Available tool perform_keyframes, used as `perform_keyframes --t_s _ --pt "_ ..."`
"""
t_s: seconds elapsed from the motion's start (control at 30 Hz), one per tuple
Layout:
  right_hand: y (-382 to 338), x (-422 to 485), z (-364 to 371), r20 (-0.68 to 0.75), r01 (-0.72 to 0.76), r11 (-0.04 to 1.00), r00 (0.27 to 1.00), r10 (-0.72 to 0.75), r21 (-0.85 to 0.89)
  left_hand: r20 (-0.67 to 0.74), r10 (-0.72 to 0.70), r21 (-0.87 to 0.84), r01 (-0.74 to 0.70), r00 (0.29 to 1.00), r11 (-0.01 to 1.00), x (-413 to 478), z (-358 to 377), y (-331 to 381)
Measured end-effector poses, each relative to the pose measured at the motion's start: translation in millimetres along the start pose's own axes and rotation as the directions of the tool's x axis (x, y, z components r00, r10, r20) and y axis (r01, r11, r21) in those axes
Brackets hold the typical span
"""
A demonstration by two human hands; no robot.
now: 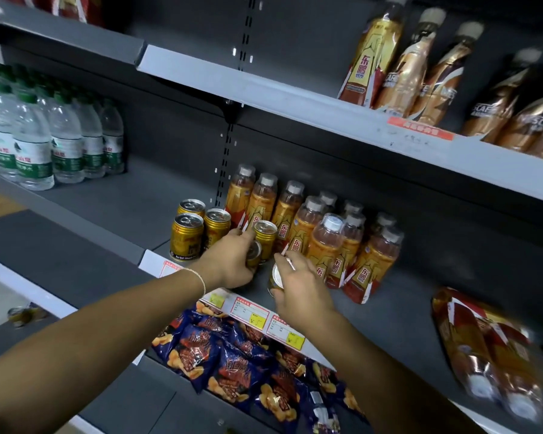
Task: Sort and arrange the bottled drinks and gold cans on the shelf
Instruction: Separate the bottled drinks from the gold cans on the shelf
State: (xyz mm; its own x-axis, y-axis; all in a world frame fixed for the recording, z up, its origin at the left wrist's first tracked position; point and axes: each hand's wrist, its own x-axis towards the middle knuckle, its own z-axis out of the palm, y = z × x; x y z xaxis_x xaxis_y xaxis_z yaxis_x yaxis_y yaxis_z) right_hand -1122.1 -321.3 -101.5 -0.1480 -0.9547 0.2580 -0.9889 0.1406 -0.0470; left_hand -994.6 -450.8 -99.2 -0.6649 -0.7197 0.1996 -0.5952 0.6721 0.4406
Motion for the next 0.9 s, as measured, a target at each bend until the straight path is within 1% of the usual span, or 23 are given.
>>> perform_keyframes --t_s 0.07,0.17,0.33,0.4,0.53,0.73,0.9 --pt "9 -17 -12 -0.031 -0.009 0.998 0.999 0.011 0.055 -0.031 -0.013 0.039 0.014 0.999 0.999 -8 -4 15" --pt "27 -45 -36 -0.046 -0.062 0.989 0.997 0.069 0.131 -0.08 0.0 0.072 0.005 0.997 0.997 -22 -12 45" --pt "69 -117 -71 -0.062 -0.231 0.943 0.966 0.252 0.238 -0.048 0.094 0.061 -0.091 0.994 0.994 -57 -5 118" --pt "88 -154 -81 -0.047 -0.295 0.923 0.948 0.316 0.247 -0.028 0.134 0.039 -0.133 0.991 0.99 -72 12 153" --pt "126 -238 -98 -0.001 -0.411 0.893 0.908 0.418 0.185 0.043 0.235 -0.006 -0.235 0.971 0.972 -104 56 230" --pt "188 -379 -126 0.008 -0.599 0.784 0.796 0.606 0.162 0.129 0.401 -0.105 -0.389 0.907 0.915 -143 118 348" --pt "226 -484 -150 -0.024 -0.746 0.652 0.656 0.755 0.138 0.206 0.561 -0.218 -0.521 0.802 0.825 -172 163 448"
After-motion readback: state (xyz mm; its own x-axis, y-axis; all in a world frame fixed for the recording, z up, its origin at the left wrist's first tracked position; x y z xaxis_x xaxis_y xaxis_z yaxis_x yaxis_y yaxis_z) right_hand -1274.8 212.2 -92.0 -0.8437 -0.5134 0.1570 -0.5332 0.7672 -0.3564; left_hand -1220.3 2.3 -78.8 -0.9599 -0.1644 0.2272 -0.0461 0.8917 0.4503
